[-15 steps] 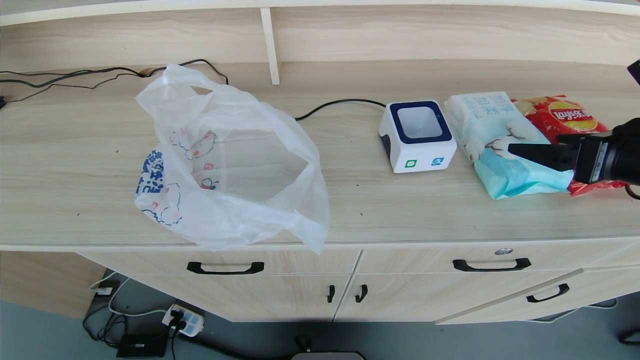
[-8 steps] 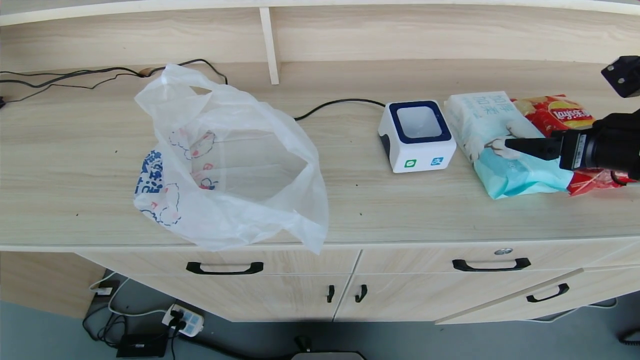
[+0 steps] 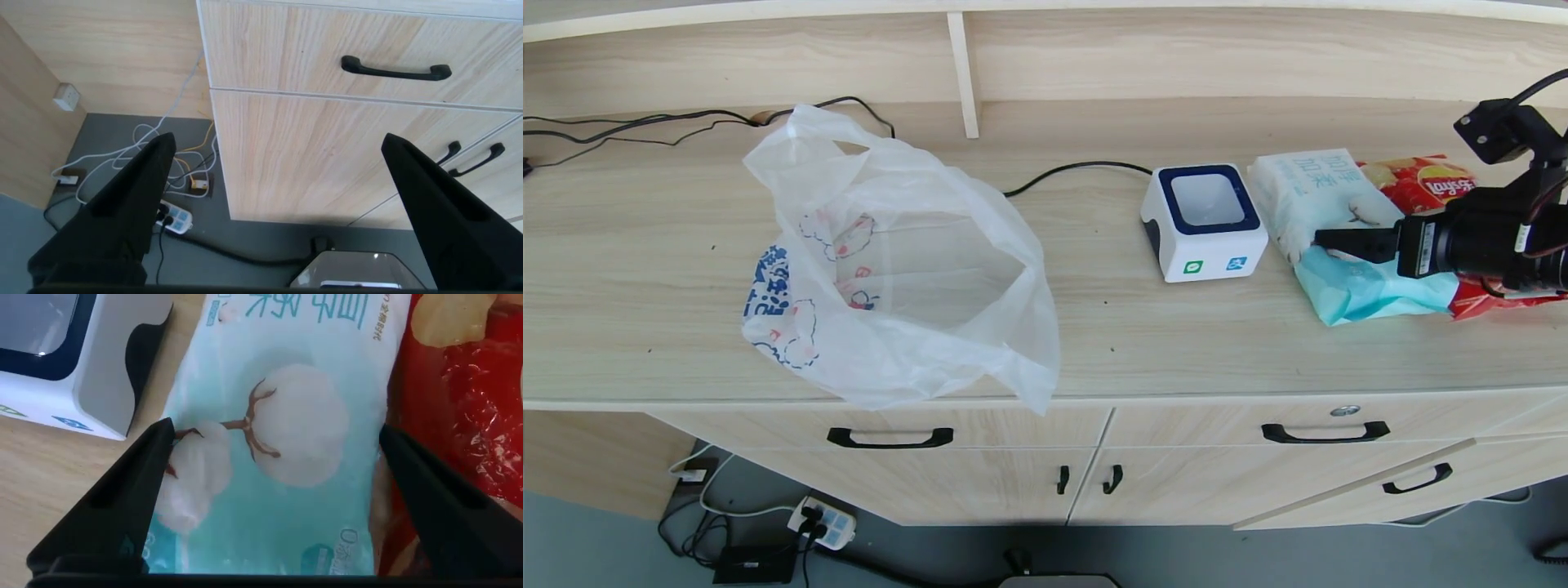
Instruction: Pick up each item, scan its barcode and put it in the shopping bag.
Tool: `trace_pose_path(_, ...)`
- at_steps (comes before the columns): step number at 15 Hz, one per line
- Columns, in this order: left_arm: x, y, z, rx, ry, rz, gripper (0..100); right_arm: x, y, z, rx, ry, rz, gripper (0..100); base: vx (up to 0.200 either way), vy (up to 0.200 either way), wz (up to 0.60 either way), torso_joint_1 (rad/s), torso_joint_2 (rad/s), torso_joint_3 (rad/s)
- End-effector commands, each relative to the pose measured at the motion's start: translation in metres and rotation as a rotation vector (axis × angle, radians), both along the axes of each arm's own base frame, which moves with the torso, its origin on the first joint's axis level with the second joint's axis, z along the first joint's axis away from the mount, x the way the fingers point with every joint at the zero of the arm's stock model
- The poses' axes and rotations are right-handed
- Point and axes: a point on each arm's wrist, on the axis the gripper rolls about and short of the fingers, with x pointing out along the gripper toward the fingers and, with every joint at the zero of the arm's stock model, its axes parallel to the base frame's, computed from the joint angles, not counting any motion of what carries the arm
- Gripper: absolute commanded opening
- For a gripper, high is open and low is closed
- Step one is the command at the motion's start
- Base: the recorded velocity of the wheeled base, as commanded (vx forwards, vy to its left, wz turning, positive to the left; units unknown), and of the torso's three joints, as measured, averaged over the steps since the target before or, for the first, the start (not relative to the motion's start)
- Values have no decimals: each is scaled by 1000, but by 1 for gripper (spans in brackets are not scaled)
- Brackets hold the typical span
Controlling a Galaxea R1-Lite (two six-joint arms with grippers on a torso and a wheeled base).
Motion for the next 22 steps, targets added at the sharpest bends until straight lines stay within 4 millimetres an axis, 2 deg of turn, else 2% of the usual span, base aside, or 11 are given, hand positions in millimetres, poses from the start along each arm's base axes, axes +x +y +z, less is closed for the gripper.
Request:
trace_pose_path(1, 0, 0, 0, -1, 1, 1, 100, -1, 7, 1, -16, -8, 23, 100, 0, 0, 0, 0, 0, 0)
trace_pose_path(4, 0, 0, 0, -1, 1, 1, 100, 14, 9, -16, -94, 25, 48, 100, 0, 0, 0, 0, 0, 0)
trace_pose_path(9, 0, 0, 0, -1, 1, 1, 100, 23, 3, -18, -78, 35, 23, 100, 0, 0, 0, 0, 0, 0)
trace_pose_path(10, 0, 0, 0, -1, 1, 0, 100, 24, 3, -16, -78, 28, 21, 0, 0, 0, 0, 0, 0, 0)
trace_pose_path(13, 0, 0, 0, 1, 1, 0, 100, 16, 3, -8, -75, 0, 24, 0, 0, 0, 0, 0, 0, 0)
trace_pose_path(18, 0, 0, 0, 1, 1, 0, 100, -22, 4, 10, -73, -91, 27, 0, 0, 0, 0, 0, 0, 0)
trace_pose_path(20, 0, 0, 0, 1, 2, 0, 100, -67, 4, 17, -20, -165, 17, 0, 0, 0, 0, 0, 0, 0)
trace_pose_path(22, 0, 0, 0, 1, 2, 0, 100, -101, 14, 17, 55, -182, 67, 0, 0, 0, 0, 0, 0, 0)
